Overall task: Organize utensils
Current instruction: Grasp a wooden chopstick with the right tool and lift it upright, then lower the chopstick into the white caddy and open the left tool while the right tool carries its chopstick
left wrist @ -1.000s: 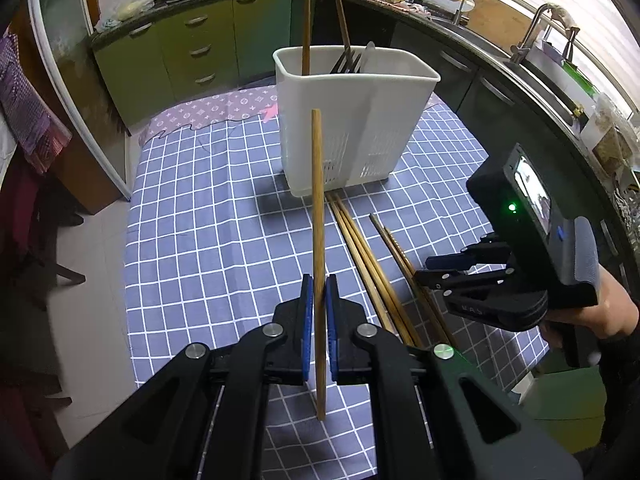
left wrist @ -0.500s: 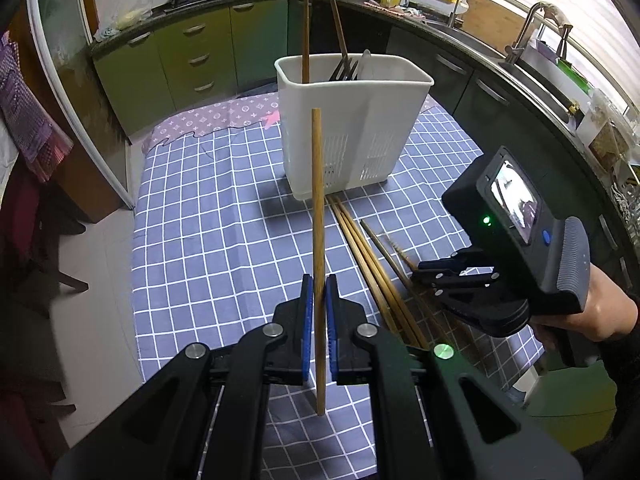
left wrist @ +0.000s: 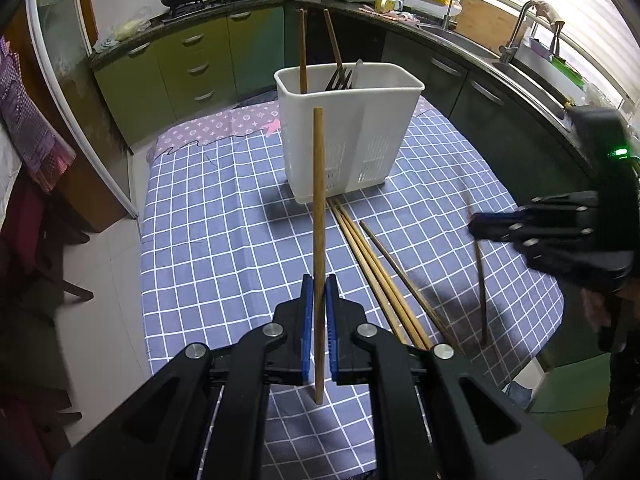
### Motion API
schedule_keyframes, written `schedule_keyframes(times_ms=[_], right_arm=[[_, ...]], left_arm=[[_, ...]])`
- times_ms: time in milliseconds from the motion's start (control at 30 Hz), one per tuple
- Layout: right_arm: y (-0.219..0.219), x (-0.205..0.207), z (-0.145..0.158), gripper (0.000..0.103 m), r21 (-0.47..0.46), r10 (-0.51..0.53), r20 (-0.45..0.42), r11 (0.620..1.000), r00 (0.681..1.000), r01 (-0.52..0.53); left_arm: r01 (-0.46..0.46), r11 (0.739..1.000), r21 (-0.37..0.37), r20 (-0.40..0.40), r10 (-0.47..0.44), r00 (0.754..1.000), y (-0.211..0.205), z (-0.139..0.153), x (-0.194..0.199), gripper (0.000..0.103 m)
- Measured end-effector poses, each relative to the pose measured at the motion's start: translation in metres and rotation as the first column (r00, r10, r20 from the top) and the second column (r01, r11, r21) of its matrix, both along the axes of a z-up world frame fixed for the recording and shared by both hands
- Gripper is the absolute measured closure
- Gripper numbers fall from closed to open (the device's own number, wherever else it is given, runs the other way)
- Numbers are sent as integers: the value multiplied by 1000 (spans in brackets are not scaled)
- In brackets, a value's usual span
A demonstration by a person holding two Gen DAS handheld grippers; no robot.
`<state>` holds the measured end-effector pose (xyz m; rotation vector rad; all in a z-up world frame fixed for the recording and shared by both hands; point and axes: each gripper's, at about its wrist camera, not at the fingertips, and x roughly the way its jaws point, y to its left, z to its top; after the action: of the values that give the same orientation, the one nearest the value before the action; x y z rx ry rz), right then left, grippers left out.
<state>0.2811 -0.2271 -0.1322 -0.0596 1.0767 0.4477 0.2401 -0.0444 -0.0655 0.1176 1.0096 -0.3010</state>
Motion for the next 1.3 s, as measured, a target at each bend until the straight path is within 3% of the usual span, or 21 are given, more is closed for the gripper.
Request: schedule_keyframes(times_ms=[300,1300], right_arm=[[-30,-32,32,96,46,-21,94,999,995,17],[-37,-44,46,96,74,-16,141,997,990,5]], left_arm=[[12,1000,6,31,-12,999,-3,12,-10,97],[49,999,20,60,-50,997,-15,39,-12,97]])
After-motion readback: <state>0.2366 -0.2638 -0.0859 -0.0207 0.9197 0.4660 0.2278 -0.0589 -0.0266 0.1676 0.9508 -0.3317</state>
